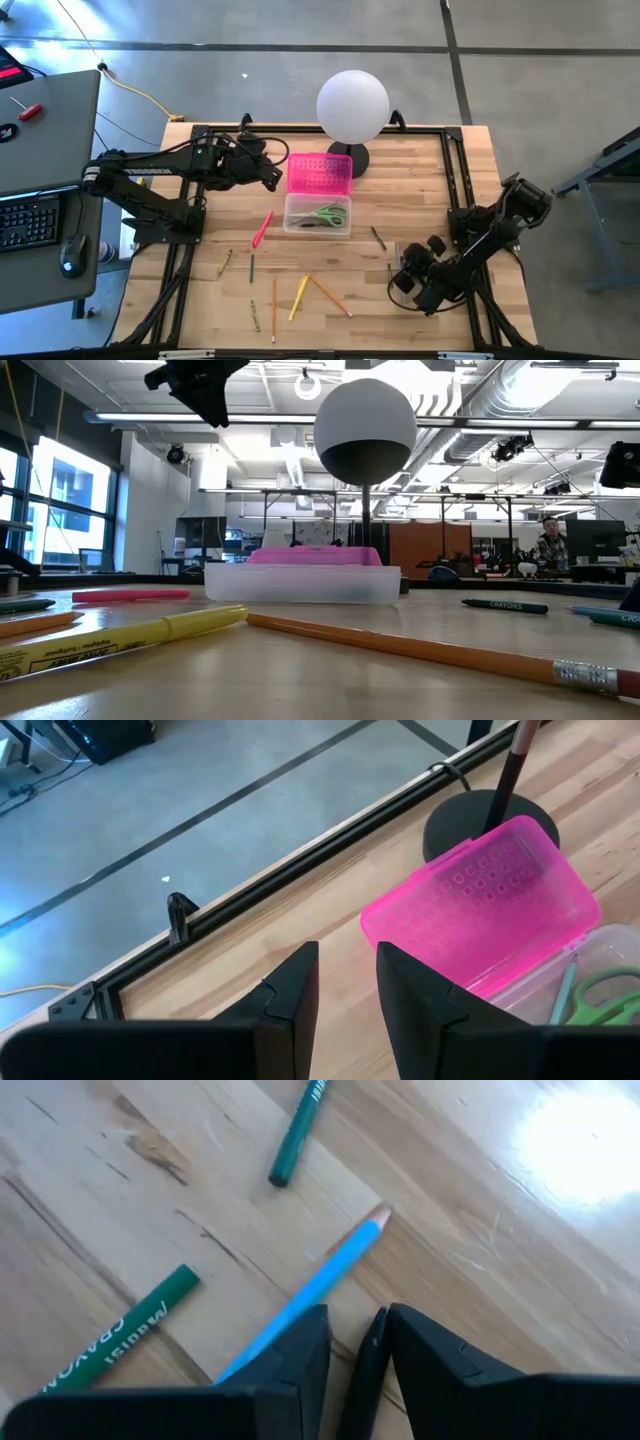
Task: Pick & place school supplies into a supply box
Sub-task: Put the black pen into the pink supply box, then put the pink pen into the pink supply box
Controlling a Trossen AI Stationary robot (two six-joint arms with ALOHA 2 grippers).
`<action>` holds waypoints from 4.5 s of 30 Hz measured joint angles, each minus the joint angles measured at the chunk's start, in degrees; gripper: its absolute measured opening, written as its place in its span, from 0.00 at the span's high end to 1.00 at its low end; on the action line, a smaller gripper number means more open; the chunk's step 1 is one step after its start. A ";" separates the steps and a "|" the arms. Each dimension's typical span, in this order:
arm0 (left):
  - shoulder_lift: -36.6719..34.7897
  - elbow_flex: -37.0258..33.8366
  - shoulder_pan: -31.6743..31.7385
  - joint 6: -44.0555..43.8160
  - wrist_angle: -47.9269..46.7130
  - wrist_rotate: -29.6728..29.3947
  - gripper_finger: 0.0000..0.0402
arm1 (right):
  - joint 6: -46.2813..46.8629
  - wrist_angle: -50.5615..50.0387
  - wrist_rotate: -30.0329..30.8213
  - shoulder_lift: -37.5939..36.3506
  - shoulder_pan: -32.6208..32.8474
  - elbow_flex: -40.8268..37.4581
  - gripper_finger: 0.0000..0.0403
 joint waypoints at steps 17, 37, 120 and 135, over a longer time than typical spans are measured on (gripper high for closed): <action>-0.01 -2.13 0.00 -0.74 -0.31 0.58 0.67 | -4.43 3.67 3.15 0.33 -0.82 -0.73 0.77; 0.02 -5.75 0.00 -6.79 4.14 5.77 0.67 | -5.11 10.15 12.73 6.04 10.66 -0.63 0.77; 0.02 -5.75 0.00 1.88 12.95 10.73 0.67 | -103.30 63.00 -22.82 18.12 -51.18 26.23 0.72; 0.02 -5.75 0.00 1.22 11.66 12.57 0.67 | -104.58 46.76 -27.87 6.23 -50.12 26.45 0.70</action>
